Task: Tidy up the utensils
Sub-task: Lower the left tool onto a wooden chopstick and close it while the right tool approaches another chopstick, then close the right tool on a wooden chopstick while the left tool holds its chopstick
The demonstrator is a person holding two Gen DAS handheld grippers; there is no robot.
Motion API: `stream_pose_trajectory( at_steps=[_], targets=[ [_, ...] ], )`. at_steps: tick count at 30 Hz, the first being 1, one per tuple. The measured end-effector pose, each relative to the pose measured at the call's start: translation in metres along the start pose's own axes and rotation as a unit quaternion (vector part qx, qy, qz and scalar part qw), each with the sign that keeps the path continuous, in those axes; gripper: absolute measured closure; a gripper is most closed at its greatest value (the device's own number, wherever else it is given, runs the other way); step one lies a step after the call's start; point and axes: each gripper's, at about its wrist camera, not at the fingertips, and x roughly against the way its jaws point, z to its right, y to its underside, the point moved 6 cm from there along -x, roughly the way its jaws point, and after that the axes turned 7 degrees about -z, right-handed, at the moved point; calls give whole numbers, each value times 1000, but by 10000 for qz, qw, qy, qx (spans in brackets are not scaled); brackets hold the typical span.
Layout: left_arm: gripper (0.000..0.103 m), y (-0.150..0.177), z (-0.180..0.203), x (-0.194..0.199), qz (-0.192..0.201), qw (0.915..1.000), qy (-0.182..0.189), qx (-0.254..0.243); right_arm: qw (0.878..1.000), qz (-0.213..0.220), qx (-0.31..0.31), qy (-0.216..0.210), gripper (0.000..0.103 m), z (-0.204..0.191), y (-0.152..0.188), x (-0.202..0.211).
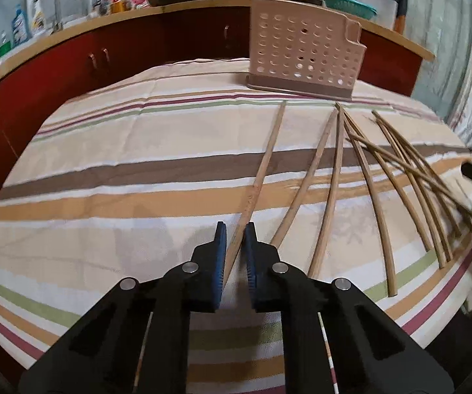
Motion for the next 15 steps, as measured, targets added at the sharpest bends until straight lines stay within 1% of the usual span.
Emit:
stream_pose_trajectory(
  at_steps=[3,6,11,14,15],
  targets=[
    [96,1,-5,1,37,9997,-144,193,10000,-37,52,-26,6,2,5,-1],
    [96,1,-9,1,53,9994,-181,295,9998,-87,98,-117,7,2,9,-3],
    [96,1,-9,2,63,9992,-216,329,9991,-117,287,-299,8,-7,13,-5],
    [96,1,-9,1,73,9991,-227,336,9984,-155,391,-367,12,-11,16,-6],
    [96,1,-9,1,75,9991,-233,334,9982,-177,421,-393,21,-12,17,-6]
  ],
)
